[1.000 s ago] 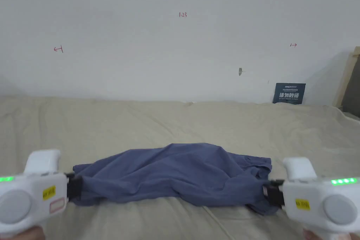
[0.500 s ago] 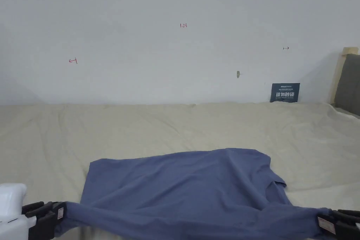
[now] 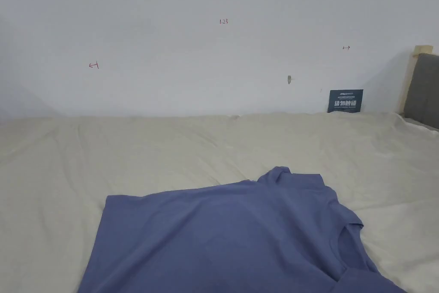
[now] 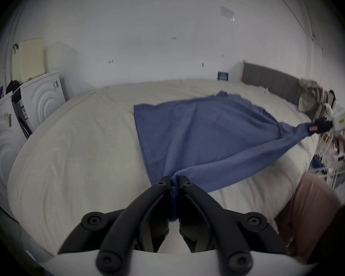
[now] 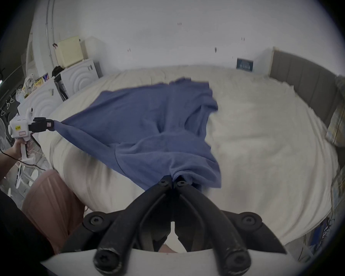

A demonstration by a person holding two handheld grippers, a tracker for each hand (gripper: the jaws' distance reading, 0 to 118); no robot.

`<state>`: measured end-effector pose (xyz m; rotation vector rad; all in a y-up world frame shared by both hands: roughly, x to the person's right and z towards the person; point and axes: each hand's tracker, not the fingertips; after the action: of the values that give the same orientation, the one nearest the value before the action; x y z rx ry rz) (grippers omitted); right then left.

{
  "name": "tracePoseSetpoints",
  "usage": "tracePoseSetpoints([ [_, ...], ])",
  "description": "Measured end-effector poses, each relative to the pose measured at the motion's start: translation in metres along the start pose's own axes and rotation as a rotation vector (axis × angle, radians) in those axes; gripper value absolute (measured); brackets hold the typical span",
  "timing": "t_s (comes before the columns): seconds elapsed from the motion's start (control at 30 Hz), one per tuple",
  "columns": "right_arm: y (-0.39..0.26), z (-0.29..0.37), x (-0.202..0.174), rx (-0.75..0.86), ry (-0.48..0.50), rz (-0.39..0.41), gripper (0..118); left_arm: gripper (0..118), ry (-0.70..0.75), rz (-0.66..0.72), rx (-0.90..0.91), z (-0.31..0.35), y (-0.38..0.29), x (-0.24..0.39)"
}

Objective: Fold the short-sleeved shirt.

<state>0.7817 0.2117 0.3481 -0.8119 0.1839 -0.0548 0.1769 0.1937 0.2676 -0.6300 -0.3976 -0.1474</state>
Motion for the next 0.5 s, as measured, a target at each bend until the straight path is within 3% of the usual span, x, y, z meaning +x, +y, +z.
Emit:
tracePoseSetpoints([
  [0.2,-0.022,-0.040,0.013,-0.161,0.008,0.016,4,7,-0.005,-0.095,-0.084,-0.016,-0.024,-0.002],
  [0.3,-0.024,-0.037,0.010,-0.126,0.004,0.032,23,9,-0.003,-0.093,-0.122,-0.019,-0.030,-0.003],
  [0.4,-0.022,-0.037,0.016,-0.135,-0.017,-0.021,38,15,0.005,-0.101,-0.126,-0.017,-0.037,-0.001],
  [0.43,-0.023,-0.036,0.018,-0.134,0.008,-0.066,44,28,0.005,-0.095,-0.127,-0.017,-0.038,-0.002],
  [0.5,-0.021,-0.036,0.015,-0.181,-0.042,-0.112,65,91,0.020,-0.049,-0.167,-0.018,-0.043,-0.004],
])
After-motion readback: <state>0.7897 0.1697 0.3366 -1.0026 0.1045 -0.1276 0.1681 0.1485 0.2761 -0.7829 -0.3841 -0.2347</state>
